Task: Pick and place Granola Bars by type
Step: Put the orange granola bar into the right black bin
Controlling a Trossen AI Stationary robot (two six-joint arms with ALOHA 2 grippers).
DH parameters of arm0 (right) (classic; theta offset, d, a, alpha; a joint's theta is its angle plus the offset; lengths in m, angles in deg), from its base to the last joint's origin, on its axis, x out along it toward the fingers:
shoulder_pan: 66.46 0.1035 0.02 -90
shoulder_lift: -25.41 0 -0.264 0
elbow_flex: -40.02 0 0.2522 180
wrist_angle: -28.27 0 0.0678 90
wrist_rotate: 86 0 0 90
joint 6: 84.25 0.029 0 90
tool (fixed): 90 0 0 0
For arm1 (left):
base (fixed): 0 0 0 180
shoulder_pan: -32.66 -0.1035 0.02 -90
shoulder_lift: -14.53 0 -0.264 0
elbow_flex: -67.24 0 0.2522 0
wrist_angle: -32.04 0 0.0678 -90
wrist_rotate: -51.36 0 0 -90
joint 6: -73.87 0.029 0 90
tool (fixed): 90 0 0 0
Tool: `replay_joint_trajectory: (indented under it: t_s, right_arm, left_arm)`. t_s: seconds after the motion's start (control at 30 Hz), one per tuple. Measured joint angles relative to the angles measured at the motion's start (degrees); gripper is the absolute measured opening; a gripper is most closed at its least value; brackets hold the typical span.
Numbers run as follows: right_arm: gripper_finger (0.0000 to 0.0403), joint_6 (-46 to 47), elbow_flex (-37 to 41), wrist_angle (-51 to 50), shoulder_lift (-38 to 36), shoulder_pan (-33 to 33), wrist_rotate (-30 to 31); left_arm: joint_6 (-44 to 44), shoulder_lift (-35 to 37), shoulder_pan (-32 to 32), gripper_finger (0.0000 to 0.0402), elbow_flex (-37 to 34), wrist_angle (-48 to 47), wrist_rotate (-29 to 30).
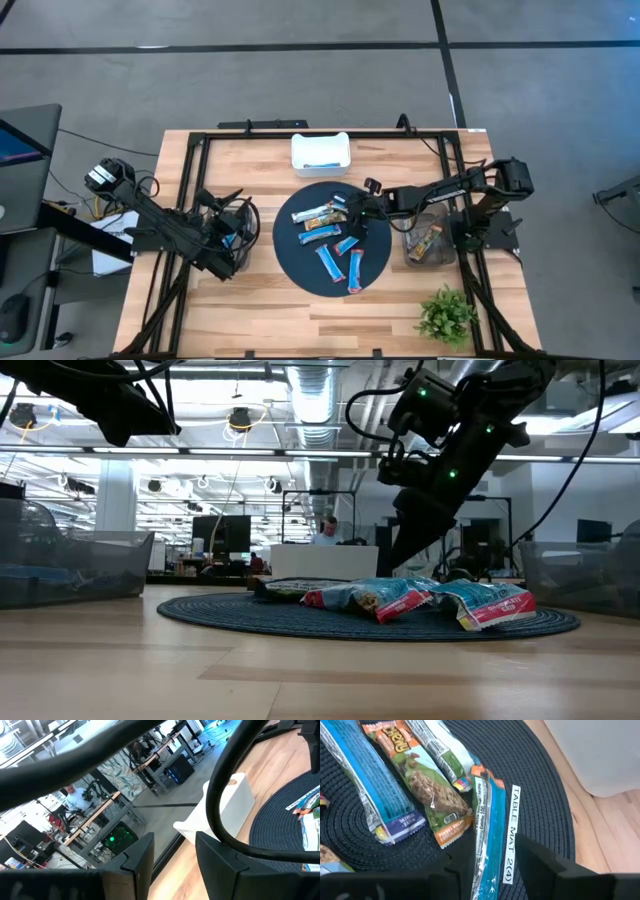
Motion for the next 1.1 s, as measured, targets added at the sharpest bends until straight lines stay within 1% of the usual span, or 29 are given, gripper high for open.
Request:
replay_joint_trajectory:
  t_s: [0.13, 0.23, 0.37, 0.57, 0.7, 0.8, 0.87, 0.93, 1.0, 1.1]
  right_arm:
    - [0.0129, 0.08, 0.00, 0.68, 0.45, -0.33, -0.05]
    - [0.0129, 2.30, 0.08, 1.05, 1.82, -1.47, -1.34]
    - [0.0132, 4.72, -0.07, 2.51, 4.30, -3.00, -1.54]
    - [0.0159, 4.20, 0.00, 2.80, 7.18, -3.37, -1.45]
    - [0.0178, 2.71, -0.04, 3.04, 7.26, -3.36, -1.49]
    - [0.0181, 2.61, 0.02, 2.94, 6.34, -3.22, -1.40]
    - [0.0172, 2.48, 0.02, 3.14, 5.46, -3.03, -1.29]
    - [0.0149, 1.77, 0.02, 3.21, 4.50, -2.82, -1.05]
    - [0.0111, 0.84, 0.02, 3.24, 3.81, -2.46, -1.06]
    - [0.0039, -0.57, 0.02, 3.28, 3.11, -2.01, -1.09]
  left_arm:
    - [-0.01, 0.00, 0.00, 0.0139, 0.00, 0.05, 0.02]
    - [-0.01, 0.00, 0.00, 0.0139, 0.00, 0.22, 0.04]
    - [-0.01, 0.02, 0.00, 0.0139, 0.00, 0.26, 0.04]
    - [-0.03, 0.02, 0.00, 0.0139, -0.02, 0.51, 0.92]
    - [-0.01, 0.02, 0.00, 0.0139, -0.02, 0.72, 1.29]
    - [-0.03, 0.02, 0.00, 0.0139, -0.02, 0.72, 1.29]
    - [-0.01, 0.02, 0.00, 0.0139, -0.02, 0.72, 1.25]
    - [-0.01, 0.02, -0.01, 0.0139, -0.02, 0.72, 1.24]
    - [-0.01, 0.02, 0.00, 0.0139, -0.02, 0.72, 1.22]
    - [-0.01, 0.02, 0.00, 0.0139, -0.02, 0.71, 1.05]
